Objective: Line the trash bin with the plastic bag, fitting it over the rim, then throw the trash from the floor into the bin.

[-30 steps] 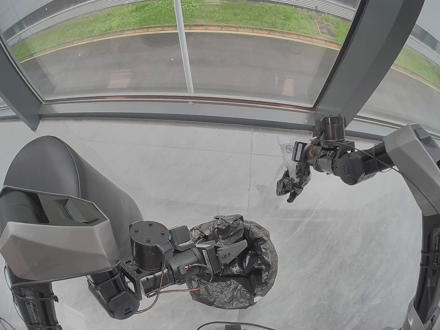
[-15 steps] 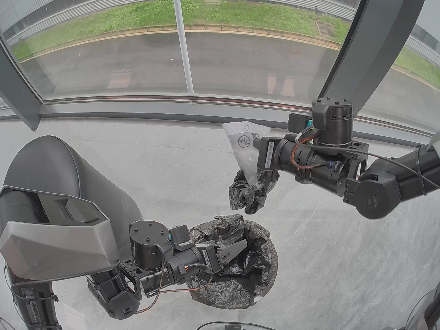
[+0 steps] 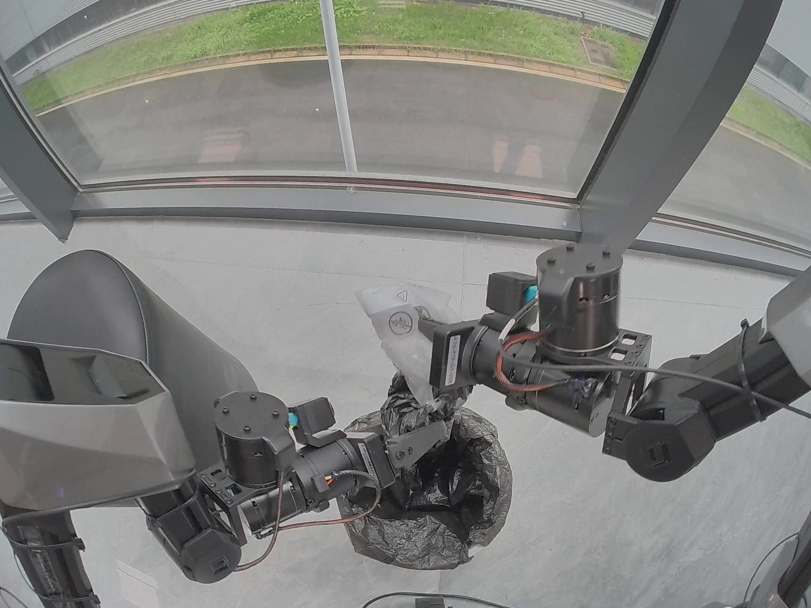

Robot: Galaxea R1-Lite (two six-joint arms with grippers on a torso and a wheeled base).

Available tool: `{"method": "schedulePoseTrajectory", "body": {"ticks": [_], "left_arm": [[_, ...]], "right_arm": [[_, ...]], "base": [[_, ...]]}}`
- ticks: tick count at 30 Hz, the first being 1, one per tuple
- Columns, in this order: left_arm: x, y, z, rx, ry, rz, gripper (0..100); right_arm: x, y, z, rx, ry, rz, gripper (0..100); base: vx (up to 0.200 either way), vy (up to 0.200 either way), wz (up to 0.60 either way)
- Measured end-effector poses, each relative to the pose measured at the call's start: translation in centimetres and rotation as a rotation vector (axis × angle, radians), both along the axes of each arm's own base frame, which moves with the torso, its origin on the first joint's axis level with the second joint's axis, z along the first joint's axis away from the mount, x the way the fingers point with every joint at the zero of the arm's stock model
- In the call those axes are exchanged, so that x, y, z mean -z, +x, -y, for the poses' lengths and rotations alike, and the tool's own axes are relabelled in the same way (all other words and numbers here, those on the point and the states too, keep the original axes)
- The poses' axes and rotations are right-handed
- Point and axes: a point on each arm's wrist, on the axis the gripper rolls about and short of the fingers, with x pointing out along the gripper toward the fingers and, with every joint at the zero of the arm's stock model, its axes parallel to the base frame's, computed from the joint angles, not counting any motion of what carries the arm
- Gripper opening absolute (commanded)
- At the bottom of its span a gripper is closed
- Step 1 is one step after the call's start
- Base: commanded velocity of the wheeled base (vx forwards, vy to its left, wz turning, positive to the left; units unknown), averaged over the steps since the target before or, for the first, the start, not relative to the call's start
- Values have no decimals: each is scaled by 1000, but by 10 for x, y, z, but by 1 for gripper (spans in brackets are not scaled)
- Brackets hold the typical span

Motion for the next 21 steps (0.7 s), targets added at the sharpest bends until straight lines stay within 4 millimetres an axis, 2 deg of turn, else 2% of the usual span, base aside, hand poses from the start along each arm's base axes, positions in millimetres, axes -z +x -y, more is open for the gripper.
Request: {"method": "schedulePoseTrajectory", "body": {"ticks": [11,21], "left_arm": [[-48,-14,-23,-22,9,198,100],[-74,-36,-41,-144,145,405,100]], "right_arm": [[46,-8,-13,-39,-72,-82,0],[66,-14,-14,-53,-66,-78,0]], "base": [[0,0,0],[0,0,0]]}}
